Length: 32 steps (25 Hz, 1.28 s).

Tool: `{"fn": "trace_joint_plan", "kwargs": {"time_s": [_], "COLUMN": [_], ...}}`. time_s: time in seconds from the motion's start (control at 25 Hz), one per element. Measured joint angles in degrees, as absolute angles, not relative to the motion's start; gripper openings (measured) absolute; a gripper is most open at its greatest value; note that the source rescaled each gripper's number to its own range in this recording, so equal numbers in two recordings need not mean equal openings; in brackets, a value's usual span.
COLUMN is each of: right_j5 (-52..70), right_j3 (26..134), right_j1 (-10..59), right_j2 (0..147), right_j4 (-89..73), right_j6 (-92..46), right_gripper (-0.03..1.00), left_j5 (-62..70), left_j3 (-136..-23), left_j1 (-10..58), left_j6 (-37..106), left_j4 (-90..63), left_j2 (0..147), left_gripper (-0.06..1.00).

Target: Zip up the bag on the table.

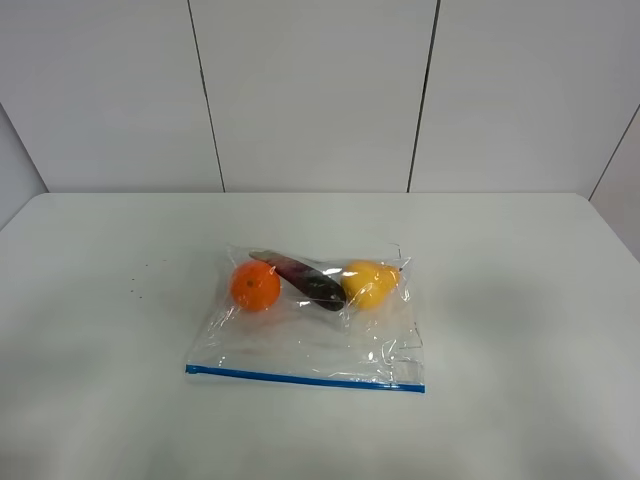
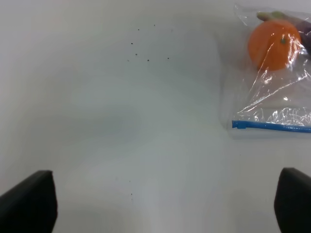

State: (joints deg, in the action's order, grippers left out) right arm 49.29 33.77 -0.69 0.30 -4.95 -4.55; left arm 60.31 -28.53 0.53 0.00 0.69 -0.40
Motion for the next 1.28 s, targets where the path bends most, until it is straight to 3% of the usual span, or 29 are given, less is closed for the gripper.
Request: {"fn": "trace_joint_plan", "kwargs": {"time_s": [1.28], "right_j5": [57.9], "right_j3": [28.9], "right_j1": [-0.7], "right_j2": [-0.2], "right_j4": [-1.1], "right_j6": [-0.5], "right_gripper": [1.0], "left_j5": [60.3], "left_j3": [-28.5], "left_j1": [0.5], "left_j6": [0.0], "left_j4": [0.7], "left_j2": [-0.4], "left_gripper": [1.0]}}
